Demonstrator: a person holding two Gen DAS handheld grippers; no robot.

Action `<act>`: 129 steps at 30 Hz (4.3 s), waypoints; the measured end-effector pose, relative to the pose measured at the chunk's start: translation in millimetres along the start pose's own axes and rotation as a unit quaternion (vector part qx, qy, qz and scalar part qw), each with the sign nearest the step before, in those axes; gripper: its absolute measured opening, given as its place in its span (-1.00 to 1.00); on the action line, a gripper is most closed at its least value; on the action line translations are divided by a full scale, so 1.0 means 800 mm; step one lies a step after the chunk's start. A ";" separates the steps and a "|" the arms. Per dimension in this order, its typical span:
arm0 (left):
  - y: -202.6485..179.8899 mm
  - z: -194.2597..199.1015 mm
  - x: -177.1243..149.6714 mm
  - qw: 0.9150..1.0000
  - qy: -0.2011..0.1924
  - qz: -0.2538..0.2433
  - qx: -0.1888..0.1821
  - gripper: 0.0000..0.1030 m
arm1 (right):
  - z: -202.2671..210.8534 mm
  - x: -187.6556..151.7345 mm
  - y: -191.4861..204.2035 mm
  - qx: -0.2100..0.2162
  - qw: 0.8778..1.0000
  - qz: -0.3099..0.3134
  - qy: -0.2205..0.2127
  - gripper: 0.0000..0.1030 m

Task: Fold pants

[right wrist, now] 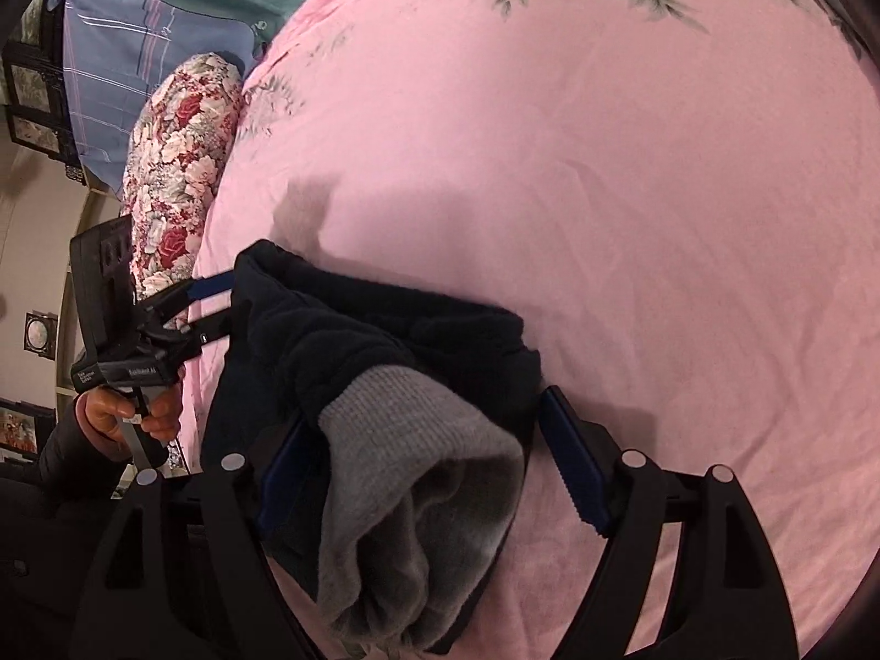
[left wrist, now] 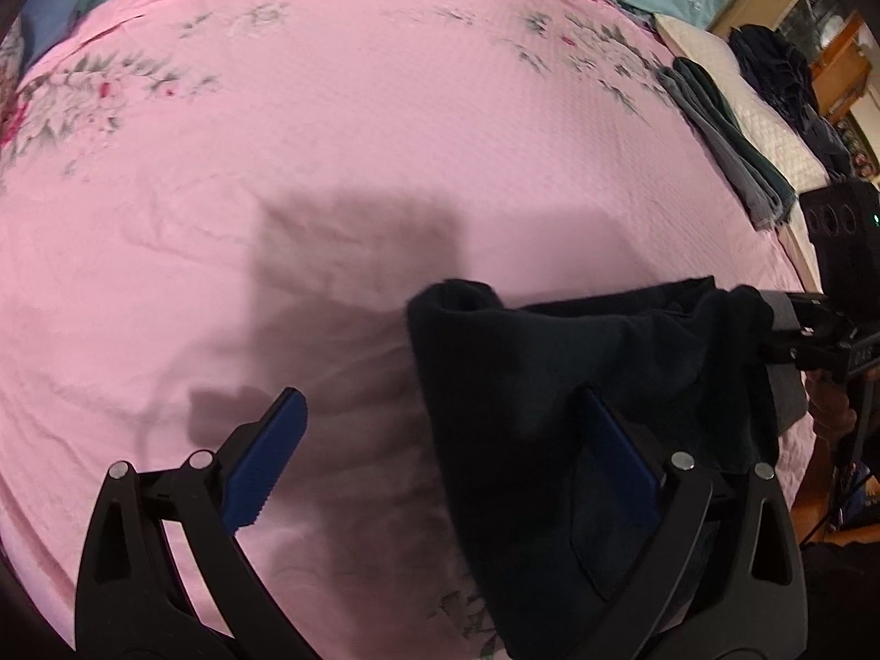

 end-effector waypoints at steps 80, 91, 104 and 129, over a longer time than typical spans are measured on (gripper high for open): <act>-0.005 0.025 -0.046 0.998 -0.002 0.048 -0.036 0.64 | 0.028 0.016 0.044 0.045 0.997 0.055 -0.043 -0.29; -0.005 0.018 -0.110 0.994 0.031 0.071 -0.083 0.56 | 0.003 0.013 0.008 0.064 0.998 0.010 -0.027 -0.28; -0.044 0.040 -0.103 0.998 -0.013 0.018 -0.052 -0.36 | 0.003 0.007 -0.002 0.091 0.996 -0.019 -0.018 -0.28; -0.006 0.065 0.048 0.994 -0.101 0.004 -0.042 -0.43 | 0.047 0.136 0.027 0.068 0.991 0.061 -0.094 -0.32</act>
Point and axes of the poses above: each gripper's, at about its wrist camera, not at the fingertips, and z roughly against the way its jaws point, y to its left, x to its top, the point moved 2 cm from there along -z, roughly the way its jaws point, and after that the axes turned 13 degrees about z, right-handed, at the moved point
